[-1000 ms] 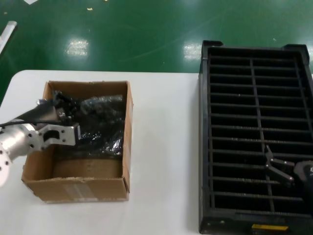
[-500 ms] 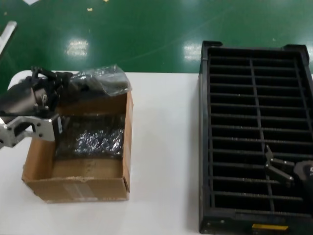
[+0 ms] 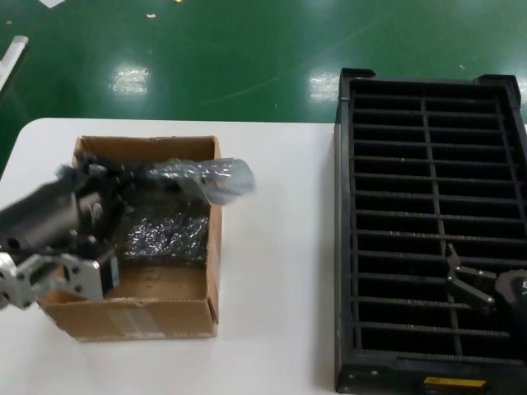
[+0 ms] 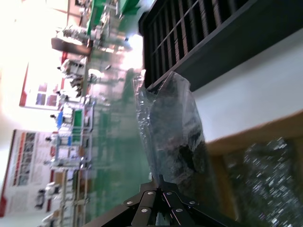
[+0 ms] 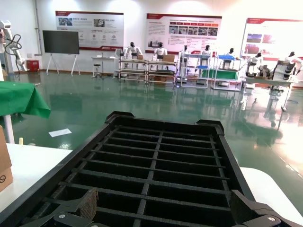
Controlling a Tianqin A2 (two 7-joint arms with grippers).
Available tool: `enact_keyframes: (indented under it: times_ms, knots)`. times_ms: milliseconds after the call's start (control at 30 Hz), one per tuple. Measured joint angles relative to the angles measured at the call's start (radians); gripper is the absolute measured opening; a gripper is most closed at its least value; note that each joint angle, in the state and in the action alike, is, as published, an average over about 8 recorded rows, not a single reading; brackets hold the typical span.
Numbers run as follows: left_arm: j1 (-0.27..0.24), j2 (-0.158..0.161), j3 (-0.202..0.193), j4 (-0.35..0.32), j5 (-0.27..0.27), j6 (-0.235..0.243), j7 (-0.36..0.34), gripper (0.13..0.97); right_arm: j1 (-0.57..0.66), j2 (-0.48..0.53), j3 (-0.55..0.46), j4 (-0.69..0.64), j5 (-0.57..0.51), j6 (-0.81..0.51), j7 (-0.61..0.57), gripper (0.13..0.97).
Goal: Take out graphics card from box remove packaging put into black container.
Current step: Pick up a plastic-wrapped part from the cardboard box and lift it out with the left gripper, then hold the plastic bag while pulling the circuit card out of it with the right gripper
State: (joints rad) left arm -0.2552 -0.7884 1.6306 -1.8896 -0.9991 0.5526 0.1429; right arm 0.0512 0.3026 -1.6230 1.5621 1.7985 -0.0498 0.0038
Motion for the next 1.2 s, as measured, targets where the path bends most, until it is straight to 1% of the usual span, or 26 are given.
enact_keyframes:
  times_ms: [133,233,533,767,867,1033,1200]
  knots:
    - [0.022,-0.006,0.021,-0.006,-0.032,-0.005,0.024,0.138,0.0,0.0,0.0,0.0,0.0,0.0,0.0,0.966]
    - [0.029,-0.007,0.032,-0.004,-0.044,-0.009,0.035,0.138,0.0,0.0,0.0,0.0,0.0,0.0,0.0,0.966]
    - [0.031,-0.007,0.036,-0.003,-0.049,-0.01,0.04,0.138,0.003,-0.012,0.013,-0.004,0.002,-0.015,-0.014,0.966]
    - [0.031,-0.007,0.036,-0.003,-0.049,-0.01,0.04,0.138,0.032,-0.081,0.074,-0.028,0.043,-0.13,-0.111,0.966]
    - [0.031,-0.007,0.036,-0.003,-0.049,-0.01,0.04,0.138,0.054,-0.11,0.083,-0.033,0.067,-0.187,-0.152,0.966]
    - [0.031,-0.007,0.036,-0.003,-0.049,-0.01,0.04,0.138,0.1,-0.137,0.064,-0.034,0.09,-0.255,-0.188,0.949]
    - [0.031,-0.007,0.036,-0.003,-0.049,-0.01,0.04,0.138,0.151,-0.131,0.02,-0.043,0.089,-0.281,-0.172,0.932]
